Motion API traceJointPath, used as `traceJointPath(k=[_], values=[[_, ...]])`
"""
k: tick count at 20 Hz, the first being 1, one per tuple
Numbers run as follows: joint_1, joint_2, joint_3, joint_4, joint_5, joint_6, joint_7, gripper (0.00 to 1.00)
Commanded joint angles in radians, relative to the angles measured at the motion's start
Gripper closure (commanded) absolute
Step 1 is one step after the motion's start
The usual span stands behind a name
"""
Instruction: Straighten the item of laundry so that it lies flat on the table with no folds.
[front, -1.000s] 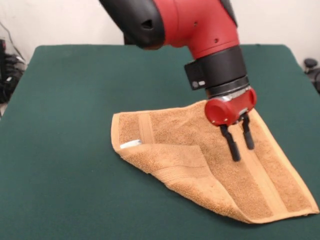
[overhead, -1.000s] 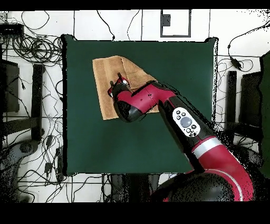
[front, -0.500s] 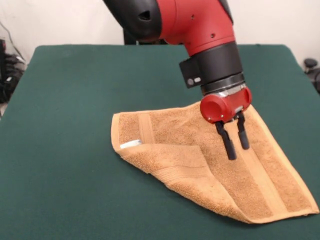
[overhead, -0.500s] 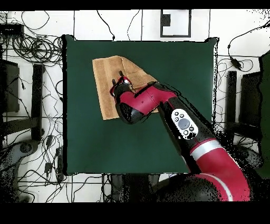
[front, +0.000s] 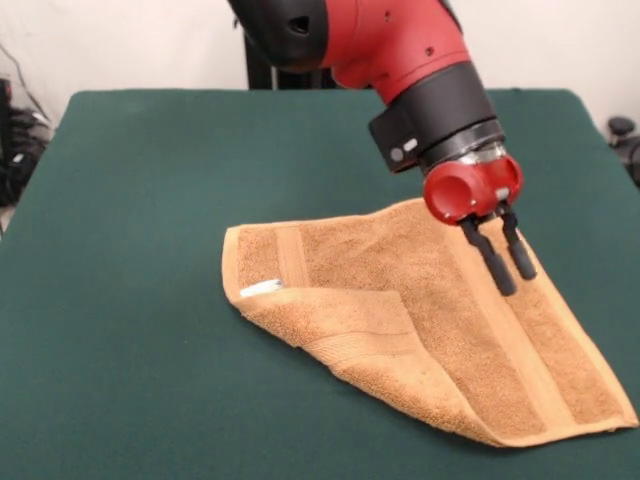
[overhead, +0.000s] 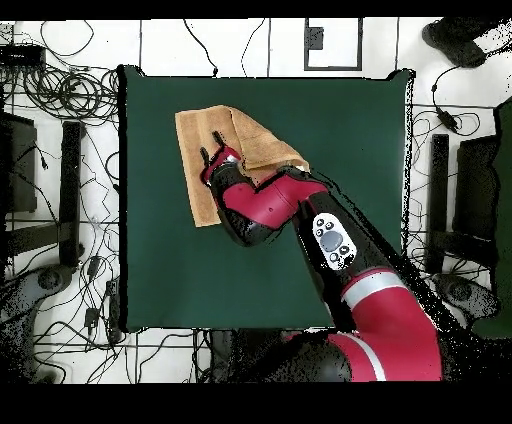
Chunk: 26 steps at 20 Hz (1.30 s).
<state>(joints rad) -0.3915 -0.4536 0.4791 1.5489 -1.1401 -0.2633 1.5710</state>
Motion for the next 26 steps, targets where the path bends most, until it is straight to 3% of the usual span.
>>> traceJointPath(k=[1,8,10,11,14,17,21,24,26], values=[[0.05,0.015,-0.052,-0.01,-0.031,-0.026,0.045,0.0],[0.048,0.03,-0.047,-0.023,-0.056,-0.025,0.077,0.0],[0.021,0.069,-0.044,-0.019,0.003,0.065,0.128,0.0],[-0.033,0.1,0.013,-0.003,0.038,0.198,0.122,0.0],[-0.16,0.199,0.15,0.005,0.149,0.461,-0.049,0.0],[-0.145,0.207,0.121,-0.01,0.214,0.566,-0.103,0.0],[-0.108,0.184,0.052,-0.002,0.295,0.72,-0.086,0.0],[-0.083,0.161,0.006,0.024,0.287,0.689,-0.058,0.0],[-0.057,0.135,-0.022,0.059,0.241,0.587,-0.021,0.0]])
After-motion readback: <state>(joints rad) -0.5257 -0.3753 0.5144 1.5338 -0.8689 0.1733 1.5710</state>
